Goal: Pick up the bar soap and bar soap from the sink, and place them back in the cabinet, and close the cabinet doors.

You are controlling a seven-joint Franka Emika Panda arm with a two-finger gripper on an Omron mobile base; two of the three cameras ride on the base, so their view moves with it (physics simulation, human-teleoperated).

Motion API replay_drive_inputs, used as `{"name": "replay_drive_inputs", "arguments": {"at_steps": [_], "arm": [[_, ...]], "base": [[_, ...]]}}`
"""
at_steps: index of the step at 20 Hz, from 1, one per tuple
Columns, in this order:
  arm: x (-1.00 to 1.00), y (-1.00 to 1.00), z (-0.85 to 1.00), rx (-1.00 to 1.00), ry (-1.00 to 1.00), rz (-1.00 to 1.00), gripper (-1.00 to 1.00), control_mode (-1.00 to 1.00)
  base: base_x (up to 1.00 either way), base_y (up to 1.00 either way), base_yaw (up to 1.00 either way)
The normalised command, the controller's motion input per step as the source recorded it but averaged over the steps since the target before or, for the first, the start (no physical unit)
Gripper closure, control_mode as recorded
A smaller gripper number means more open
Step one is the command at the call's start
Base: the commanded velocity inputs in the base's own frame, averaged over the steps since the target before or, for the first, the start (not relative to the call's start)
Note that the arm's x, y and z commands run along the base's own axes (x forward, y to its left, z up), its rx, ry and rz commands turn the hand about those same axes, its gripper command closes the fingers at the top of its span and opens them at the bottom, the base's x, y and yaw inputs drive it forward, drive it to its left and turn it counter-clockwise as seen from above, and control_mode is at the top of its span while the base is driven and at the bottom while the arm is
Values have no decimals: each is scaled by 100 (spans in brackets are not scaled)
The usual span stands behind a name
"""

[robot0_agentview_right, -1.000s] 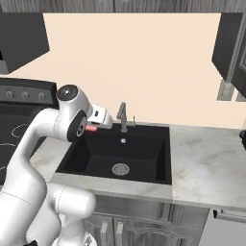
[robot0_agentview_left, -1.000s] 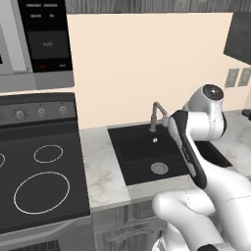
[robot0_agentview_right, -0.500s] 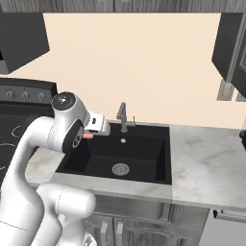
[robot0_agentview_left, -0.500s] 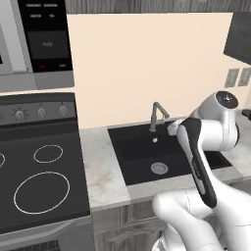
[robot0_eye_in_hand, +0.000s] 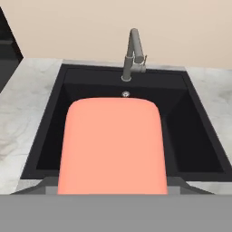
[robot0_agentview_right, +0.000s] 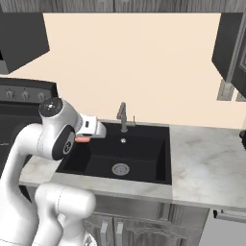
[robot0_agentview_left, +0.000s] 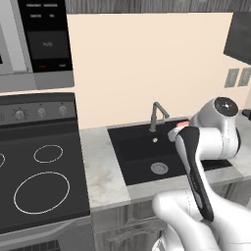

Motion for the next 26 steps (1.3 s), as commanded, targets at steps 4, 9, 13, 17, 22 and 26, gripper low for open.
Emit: {"name": "replay_drive_inputs", "arguments": {"at_steps": [4, 9, 13, 17, 22, 26], "arm": [[-21, 0, 4, -3, -1, 0, 100, -100], [-27, 0, 10, 0, 0, 0, 100, -100], [-21, 0, 23, 0, 0, 0, 100, -100], [-16, 0, 21, 0, 0, 0, 100, -100], [-19, 0, 16, 0, 0, 0, 100, -100], [-24, 0, 0, 0, 0, 0, 100, 100]], "base": [[0, 0, 0], [0, 0, 0], [0, 0, 0], [0, 0, 0], [0, 0, 0], [-9, 0, 0]]}}
